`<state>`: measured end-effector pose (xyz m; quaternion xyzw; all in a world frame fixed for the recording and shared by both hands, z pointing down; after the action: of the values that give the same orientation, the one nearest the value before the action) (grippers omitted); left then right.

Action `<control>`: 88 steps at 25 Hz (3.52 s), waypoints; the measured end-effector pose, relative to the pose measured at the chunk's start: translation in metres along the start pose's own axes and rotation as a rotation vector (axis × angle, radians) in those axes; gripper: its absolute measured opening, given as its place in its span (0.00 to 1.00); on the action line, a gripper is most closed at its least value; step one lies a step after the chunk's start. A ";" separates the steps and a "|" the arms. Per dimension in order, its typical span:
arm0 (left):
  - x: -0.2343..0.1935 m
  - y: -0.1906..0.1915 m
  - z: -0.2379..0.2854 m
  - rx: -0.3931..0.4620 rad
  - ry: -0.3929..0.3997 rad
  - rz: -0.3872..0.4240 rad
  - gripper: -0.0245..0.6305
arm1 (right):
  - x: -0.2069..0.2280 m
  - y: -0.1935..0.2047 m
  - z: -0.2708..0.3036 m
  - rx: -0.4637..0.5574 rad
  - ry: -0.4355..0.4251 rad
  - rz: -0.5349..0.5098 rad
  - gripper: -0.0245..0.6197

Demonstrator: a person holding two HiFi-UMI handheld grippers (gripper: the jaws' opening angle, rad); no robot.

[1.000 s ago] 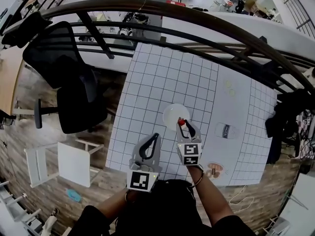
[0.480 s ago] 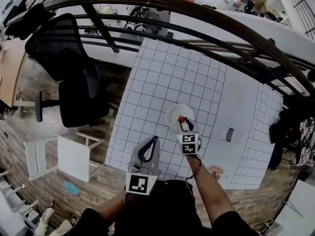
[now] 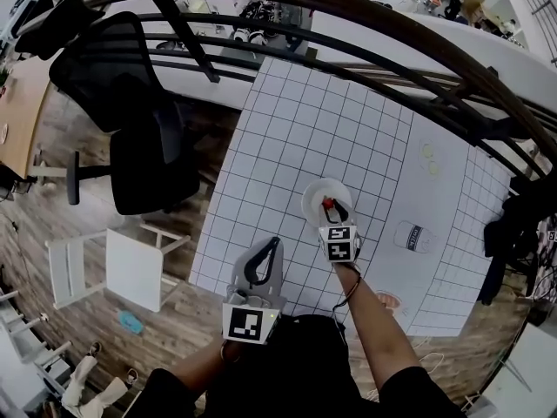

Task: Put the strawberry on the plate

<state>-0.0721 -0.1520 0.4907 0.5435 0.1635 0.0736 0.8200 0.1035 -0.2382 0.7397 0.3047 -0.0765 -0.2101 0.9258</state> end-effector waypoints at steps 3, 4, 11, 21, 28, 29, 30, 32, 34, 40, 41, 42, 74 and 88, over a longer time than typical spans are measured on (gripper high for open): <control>-0.001 0.001 -0.002 -0.007 -0.005 0.001 0.05 | -0.002 0.001 0.002 0.001 -0.003 -0.008 0.25; -0.002 0.002 -0.002 -0.007 -0.007 0.001 0.05 | -0.002 0.000 0.003 0.006 -0.004 -0.009 0.25; -0.004 0.002 -0.009 -0.008 -0.022 0.001 0.05 | -0.002 -0.004 -0.001 0.020 -0.016 0.011 0.27; -0.001 -0.001 -0.020 0.012 -0.015 0.011 0.05 | -0.003 -0.016 -0.031 0.068 -0.041 0.041 0.30; 0.002 -0.013 -0.031 0.050 0.000 0.025 0.05 | -0.005 -0.038 -0.076 0.157 -0.055 0.099 0.30; 0.003 -0.012 -0.033 0.048 0.004 0.023 0.05 | -0.007 -0.042 -0.083 0.175 -0.056 0.101 0.30; 0.004 -0.011 -0.035 0.043 0.009 0.019 0.05 | -0.008 -0.047 -0.091 0.195 -0.059 0.104 0.30; 0.006 -0.012 -0.038 0.044 0.022 0.015 0.05 | -0.011 -0.055 -0.107 0.241 -0.064 0.117 0.30; 0.009 -0.014 -0.041 0.056 0.037 0.012 0.05 | -0.013 -0.064 -0.125 0.282 -0.060 0.125 0.29; 0.019 -0.022 -0.052 0.095 0.093 0.015 0.05 | -0.023 -0.077 -0.181 0.375 -0.039 0.157 0.25; 0.021 -0.023 -0.054 0.098 0.102 0.018 0.05 | -0.026 -0.079 -0.191 0.391 -0.038 0.159 0.24; 0.023 -0.025 -0.057 0.103 0.111 0.022 0.05 | -0.031 -0.081 -0.201 0.408 -0.035 0.158 0.23; 0.075 -0.034 -0.128 0.191 0.283 0.130 0.05 | -0.120 -0.059 -0.392 0.696 0.093 0.158 0.03; 0.067 -0.032 -0.133 0.190 0.298 0.126 0.05 | -0.130 -0.053 -0.389 0.676 0.153 0.145 0.03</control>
<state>-0.0574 -0.0294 0.4012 0.6107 0.2551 0.1886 0.7255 0.0728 -0.0131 0.3939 0.6023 -0.0937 -0.0832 0.7883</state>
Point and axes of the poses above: the fingertips, and each gripper's own axes: z forward along the fingers, x to its right, y out of its underside, the point moved 6 cm from there along -z, backward along the fingers, and after that the axes turned 3 degrees about -x, right-handed, at the moved point
